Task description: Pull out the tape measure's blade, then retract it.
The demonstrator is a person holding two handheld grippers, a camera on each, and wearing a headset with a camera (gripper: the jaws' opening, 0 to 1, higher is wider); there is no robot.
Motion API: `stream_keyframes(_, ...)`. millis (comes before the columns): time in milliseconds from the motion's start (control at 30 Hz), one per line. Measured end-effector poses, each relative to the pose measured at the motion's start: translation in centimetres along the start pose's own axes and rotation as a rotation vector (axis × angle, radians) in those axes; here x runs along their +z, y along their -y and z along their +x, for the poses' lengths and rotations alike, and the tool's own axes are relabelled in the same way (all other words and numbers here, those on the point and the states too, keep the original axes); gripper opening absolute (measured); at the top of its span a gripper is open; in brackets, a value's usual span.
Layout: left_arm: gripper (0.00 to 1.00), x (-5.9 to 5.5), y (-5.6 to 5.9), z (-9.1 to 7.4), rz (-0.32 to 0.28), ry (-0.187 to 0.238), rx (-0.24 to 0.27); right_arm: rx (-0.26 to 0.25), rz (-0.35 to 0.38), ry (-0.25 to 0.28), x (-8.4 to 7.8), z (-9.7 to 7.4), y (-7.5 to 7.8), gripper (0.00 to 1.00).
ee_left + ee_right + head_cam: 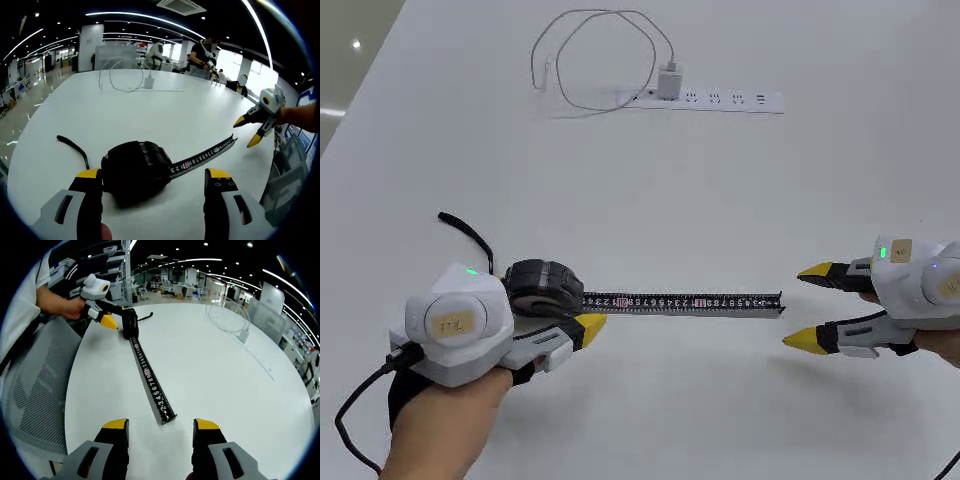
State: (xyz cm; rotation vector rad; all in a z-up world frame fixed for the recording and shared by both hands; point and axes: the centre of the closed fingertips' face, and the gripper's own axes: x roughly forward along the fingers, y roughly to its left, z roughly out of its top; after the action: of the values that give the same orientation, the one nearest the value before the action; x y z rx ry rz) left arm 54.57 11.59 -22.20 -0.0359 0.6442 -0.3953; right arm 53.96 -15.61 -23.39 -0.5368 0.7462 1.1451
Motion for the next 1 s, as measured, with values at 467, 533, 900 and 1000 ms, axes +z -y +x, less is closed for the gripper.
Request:
stream_keyframes(467,0.76,0.3,-0.7,0.7,-0.059,0.004,0.076,0.062,-0.081,-0.061,-0.4,0.9,0.6,0.37)
stream_keyframes(533,0.75,0.3,-0.8,0.7,-0.070,0.008,0.087,0.066,-0.096,-0.076,-0.5,1.1,0.5,0.36)
stream_keyframes(900,0.71,0.3,-1.4,1.2,-0.084,0.007,0.140,0.100,-0.134,-0.124,-1.0,1.7,0.4,0.33)
stream_keyframes(1000,0.70,0.2,-1.5,1.3,-0.092,0.004,0.153,0.107,-0.136,-0.125,-0.9,1.9,0.3,0.33)
